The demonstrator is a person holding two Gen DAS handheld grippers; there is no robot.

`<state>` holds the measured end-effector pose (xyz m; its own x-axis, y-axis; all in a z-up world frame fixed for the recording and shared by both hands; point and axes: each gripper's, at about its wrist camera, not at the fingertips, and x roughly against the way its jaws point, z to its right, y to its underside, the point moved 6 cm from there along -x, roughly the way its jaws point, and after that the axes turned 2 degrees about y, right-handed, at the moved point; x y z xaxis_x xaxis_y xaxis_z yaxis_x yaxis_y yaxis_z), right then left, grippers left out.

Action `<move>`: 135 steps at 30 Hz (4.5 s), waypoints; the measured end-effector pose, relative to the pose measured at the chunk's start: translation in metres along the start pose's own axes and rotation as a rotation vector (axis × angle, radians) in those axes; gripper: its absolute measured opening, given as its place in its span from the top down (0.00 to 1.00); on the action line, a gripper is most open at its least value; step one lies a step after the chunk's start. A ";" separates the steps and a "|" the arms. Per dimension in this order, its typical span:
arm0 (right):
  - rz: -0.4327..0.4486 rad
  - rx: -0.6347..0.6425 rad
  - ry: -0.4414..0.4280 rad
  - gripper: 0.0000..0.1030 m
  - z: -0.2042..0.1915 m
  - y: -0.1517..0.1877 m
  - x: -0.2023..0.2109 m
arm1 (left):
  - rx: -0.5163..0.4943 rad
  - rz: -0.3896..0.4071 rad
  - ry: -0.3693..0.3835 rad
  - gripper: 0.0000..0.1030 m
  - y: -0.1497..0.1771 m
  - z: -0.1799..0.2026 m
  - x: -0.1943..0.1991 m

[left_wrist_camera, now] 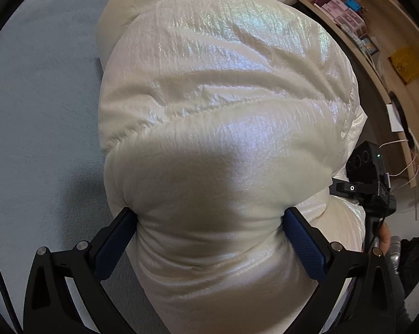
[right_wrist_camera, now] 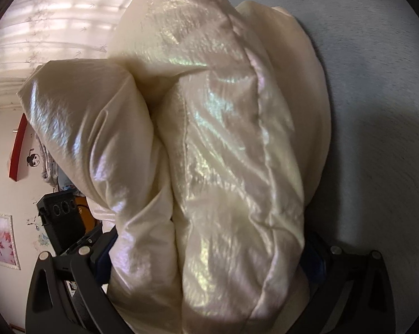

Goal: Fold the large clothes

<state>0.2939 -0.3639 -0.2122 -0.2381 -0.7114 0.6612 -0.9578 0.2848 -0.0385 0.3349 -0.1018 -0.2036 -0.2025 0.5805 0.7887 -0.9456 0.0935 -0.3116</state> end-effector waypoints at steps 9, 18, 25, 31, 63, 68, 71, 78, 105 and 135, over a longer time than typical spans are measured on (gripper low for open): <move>0.059 0.107 -0.019 0.01 -0.026 0.022 0.000 | -0.056 0.105 -0.005 0.04 0.008 0.008 0.014; 0.129 0.203 -0.105 0.09 -0.069 0.046 0.014 | -0.204 0.220 -0.108 0.13 0.015 0.031 0.063; 0.175 0.269 -0.168 0.16 -0.123 0.063 0.004 | -0.202 0.286 -0.127 0.13 0.014 0.010 0.116; 0.159 0.396 -0.215 0.16 -0.197 0.063 -0.021 | -0.180 0.348 -0.155 0.14 0.006 -0.021 0.173; -0.038 0.158 0.066 0.00 -0.218 0.029 -0.203 | 0.095 0.037 0.195 0.01 -0.007 -0.287 0.164; -0.108 0.013 -0.130 0.00 -0.191 0.012 -0.228 | 0.135 0.076 0.186 0.01 -0.017 -0.291 0.156; -0.116 0.066 -0.176 0.00 -0.199 0.010 -0.231 | 0.067 0.130 0.133 0.01 -0.011 -0.282 0.167; 0.030 0.381 -0.204 0.01 -0.262 0.022 -0.207 | -0.104 0.276 0.028 0.11 -0.014 -0.255 0.207; 0.053 0.414 -0.042 0.01 -0.327 -0.097 -0.361 | 0.132 0.427 -0.199 0.00 -0.171 -0.453 0.268; 0.430 0.662 0.405 0.67 -0.424 -0.164 -0.358 | -0.112 0.490 -0.590 0.34 -0.209 -0.343 0.251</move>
<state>0.6044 0.1166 -0.1256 -0.6436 -0.3110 0.6993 -0.7252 -0.0444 -0.6872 0.5694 0.3021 -0.1222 -0.7225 0.0528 0.6894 -0.6885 0.0365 -0.7244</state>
